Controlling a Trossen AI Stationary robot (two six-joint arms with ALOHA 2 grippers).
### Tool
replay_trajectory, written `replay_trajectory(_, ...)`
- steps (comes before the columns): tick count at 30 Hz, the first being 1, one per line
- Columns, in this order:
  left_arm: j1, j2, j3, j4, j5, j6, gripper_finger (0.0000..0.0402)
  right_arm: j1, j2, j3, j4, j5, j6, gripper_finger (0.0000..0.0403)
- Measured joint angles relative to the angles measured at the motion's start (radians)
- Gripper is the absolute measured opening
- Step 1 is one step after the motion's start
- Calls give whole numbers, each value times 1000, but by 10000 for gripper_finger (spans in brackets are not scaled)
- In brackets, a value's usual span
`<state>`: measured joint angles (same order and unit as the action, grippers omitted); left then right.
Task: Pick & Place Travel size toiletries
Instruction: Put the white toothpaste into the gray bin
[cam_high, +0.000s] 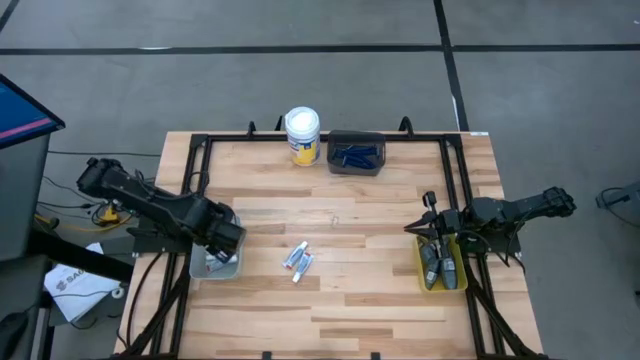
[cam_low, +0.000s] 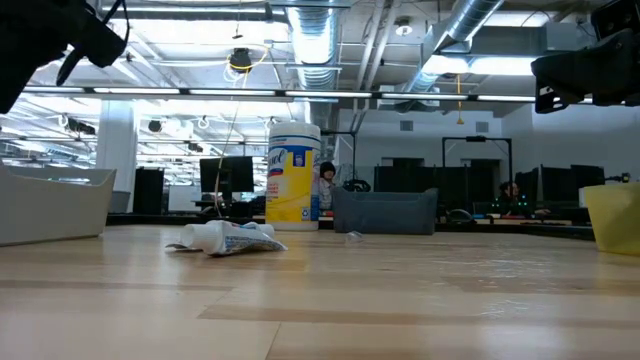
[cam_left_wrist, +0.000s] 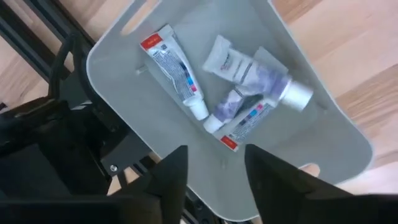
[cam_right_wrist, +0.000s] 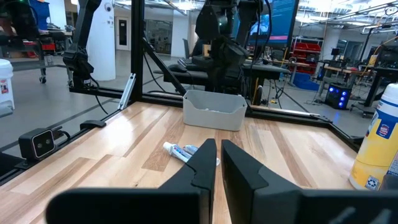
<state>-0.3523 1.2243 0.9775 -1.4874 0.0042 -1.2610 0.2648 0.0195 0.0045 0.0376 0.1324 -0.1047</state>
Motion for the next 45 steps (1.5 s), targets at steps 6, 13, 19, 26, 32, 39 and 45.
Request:
replay_trajectory(6, 0, 0, 0, 175, -30, 52, 220, 0, 0, 0, 0, 0, 0, 17)
replay_trajectory(13, 16, 14, 0, 541, -329, 273, 268, 0, 0, 0, 0, 0, 0, 17)
replay_trajectory(19, 121, 124, 0, 654, -449, 455, 275, 0, 0, 0, 0, 0, 0, 17)
replay_trajectory(26, 214, 302, 0, 885, -329, 557, 274, 0, 0, 0, 0, 0, 0, 17)
replay_trajectory(32, 263, 428, 0, 946, -265, 580, 273, 0, 0, 0, 0, 0, 0, 17)
replay_trajectory(39, 270, 446, 0, 1076, -253, 611, 273, 0, 0, 0, 0, 0, 0, 17)
replay_trajectory(45, 270, 481, -1, 1105, -251, 635, 273, 0, 0, 0, 0, 0, 0, 17)
